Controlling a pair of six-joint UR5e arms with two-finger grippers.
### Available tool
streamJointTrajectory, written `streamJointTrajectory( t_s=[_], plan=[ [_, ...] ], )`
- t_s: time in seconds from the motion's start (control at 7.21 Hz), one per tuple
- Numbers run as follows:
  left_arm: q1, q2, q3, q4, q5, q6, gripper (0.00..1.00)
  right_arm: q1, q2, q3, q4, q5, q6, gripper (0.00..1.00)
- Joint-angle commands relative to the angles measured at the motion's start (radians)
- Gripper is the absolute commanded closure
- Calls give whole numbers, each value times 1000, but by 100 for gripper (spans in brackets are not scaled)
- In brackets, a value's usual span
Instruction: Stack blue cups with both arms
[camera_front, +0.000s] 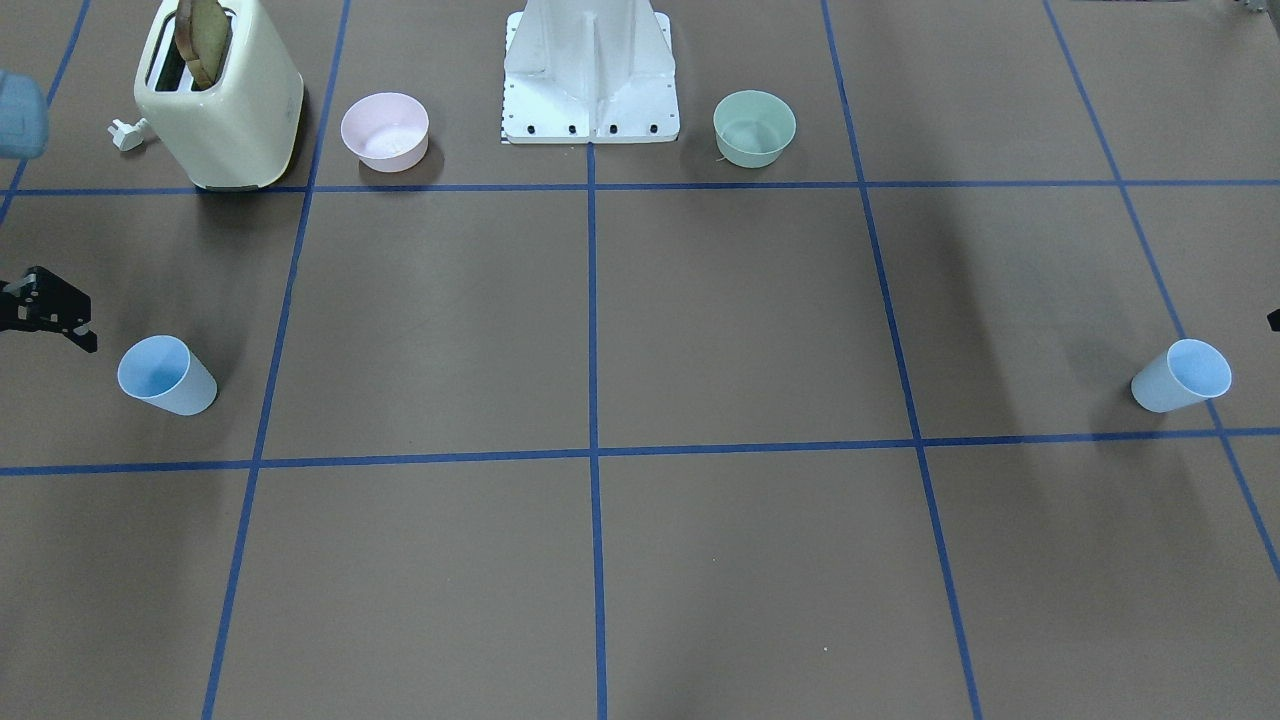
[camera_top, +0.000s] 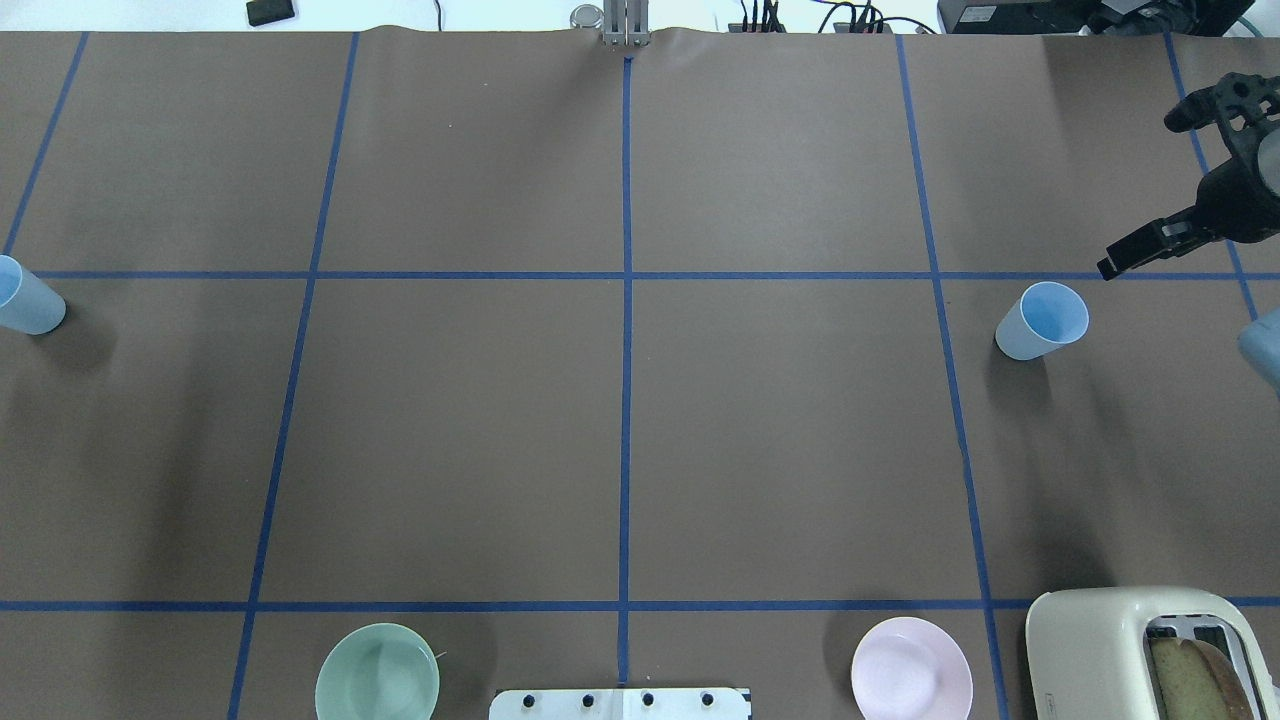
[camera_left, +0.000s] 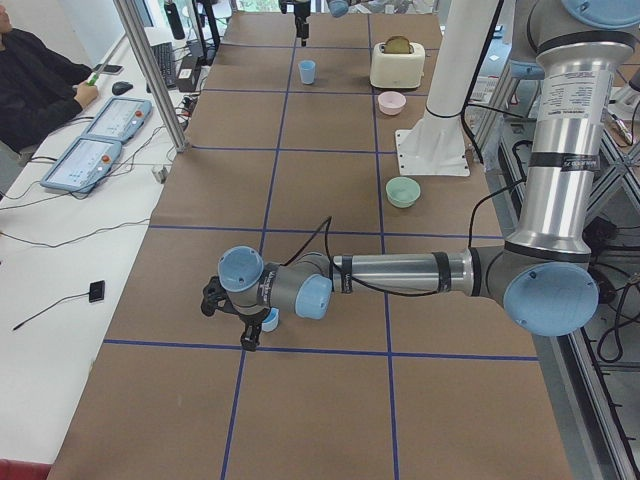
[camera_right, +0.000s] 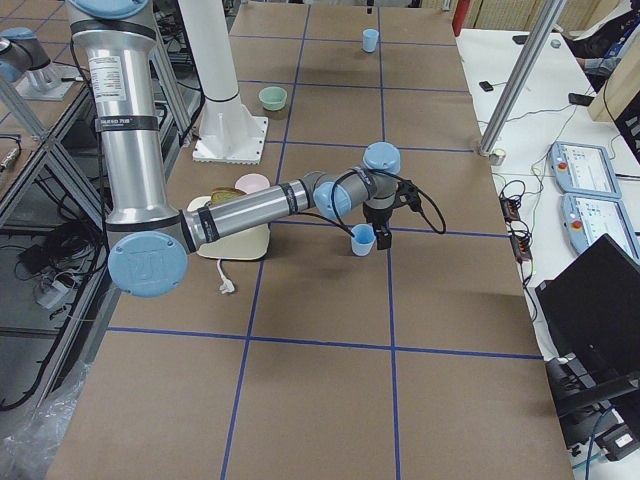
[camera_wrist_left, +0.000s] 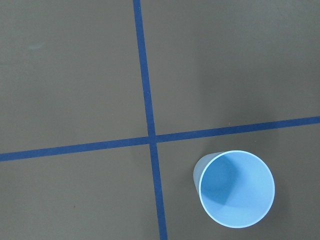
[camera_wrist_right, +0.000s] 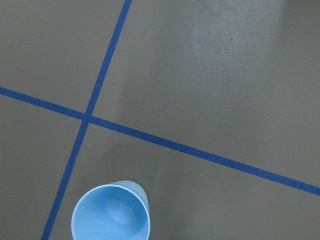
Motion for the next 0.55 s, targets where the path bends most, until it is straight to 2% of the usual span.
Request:
streamJointTrajectory(
  t_s=[0.0,0.14,0.42],
  plan=[
    [36,-38,45,-10,3,-32,4,-14,-9,-7,34,-3,-1,1],
    [36,-75,109,-44,3,-34,6,-16,-9,-9,34,-3,0,1],
    [56,-110,135,-56,5,-81,7,-16,-9,-7,36,-3,-1,1]
  ],
)
